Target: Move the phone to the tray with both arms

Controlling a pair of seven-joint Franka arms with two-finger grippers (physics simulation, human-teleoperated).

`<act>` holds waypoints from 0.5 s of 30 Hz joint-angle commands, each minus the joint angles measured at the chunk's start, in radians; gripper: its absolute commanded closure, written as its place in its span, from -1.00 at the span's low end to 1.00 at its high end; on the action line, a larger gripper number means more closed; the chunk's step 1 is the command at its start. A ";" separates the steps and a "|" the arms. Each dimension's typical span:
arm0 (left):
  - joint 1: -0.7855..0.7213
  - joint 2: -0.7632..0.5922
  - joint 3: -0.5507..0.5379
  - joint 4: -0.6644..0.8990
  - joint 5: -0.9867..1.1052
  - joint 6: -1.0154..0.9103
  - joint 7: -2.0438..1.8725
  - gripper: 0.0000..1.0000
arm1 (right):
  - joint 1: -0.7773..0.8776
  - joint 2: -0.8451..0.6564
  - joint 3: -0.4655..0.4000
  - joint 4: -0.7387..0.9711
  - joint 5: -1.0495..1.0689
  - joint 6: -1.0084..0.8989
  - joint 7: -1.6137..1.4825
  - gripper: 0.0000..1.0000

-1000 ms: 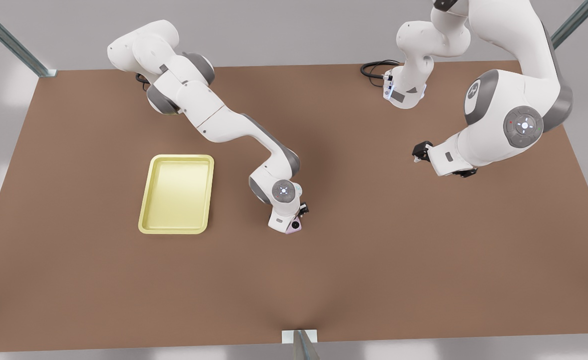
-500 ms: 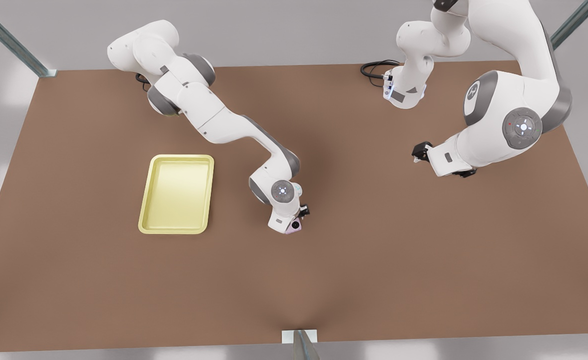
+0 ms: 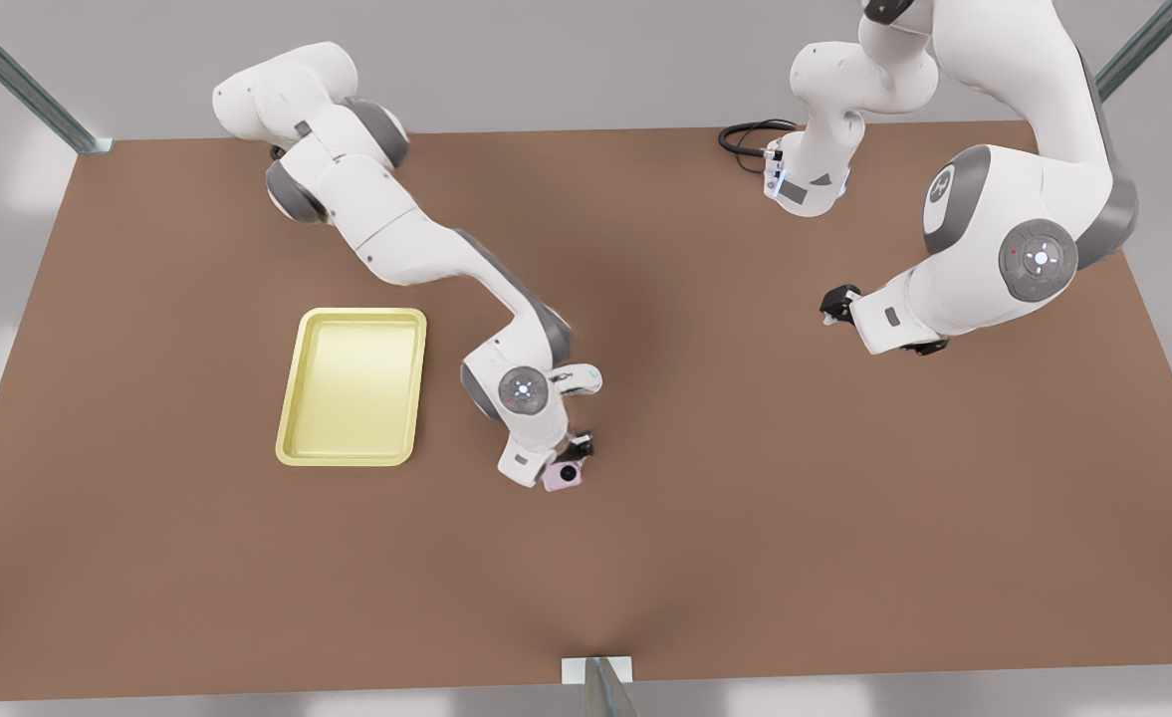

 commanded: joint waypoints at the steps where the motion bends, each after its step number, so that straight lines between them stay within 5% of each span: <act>1: 0.000 0.000 0.000 0.000 0.000 0.001 -0.001 -1.00 | -0.094 -0.080 0.009 -0.070 0.002 -0.099 -0.188 -0.60; 10: 0.000 0.014 -0.002 0.002 0.046 0.001 -0.001 -1.00 | -0.480 -0.638 0.009 -0.904 0.003 0.064 -0.603 -0.59; 12: 0.000 0.014 -0.002 0.002 0.048 0.003 -0.002 -1.00 | -0.472 -0.665 0.009 -0.953 0.023 0.042 -0.601 -1.00; 15: 0.000 0.004 -0.002 -0.003 0.111 0.012 0.004 -1.00 | -0.464 -0.663 0.009 -0.944 0.046 0.015 -0.601 -1.00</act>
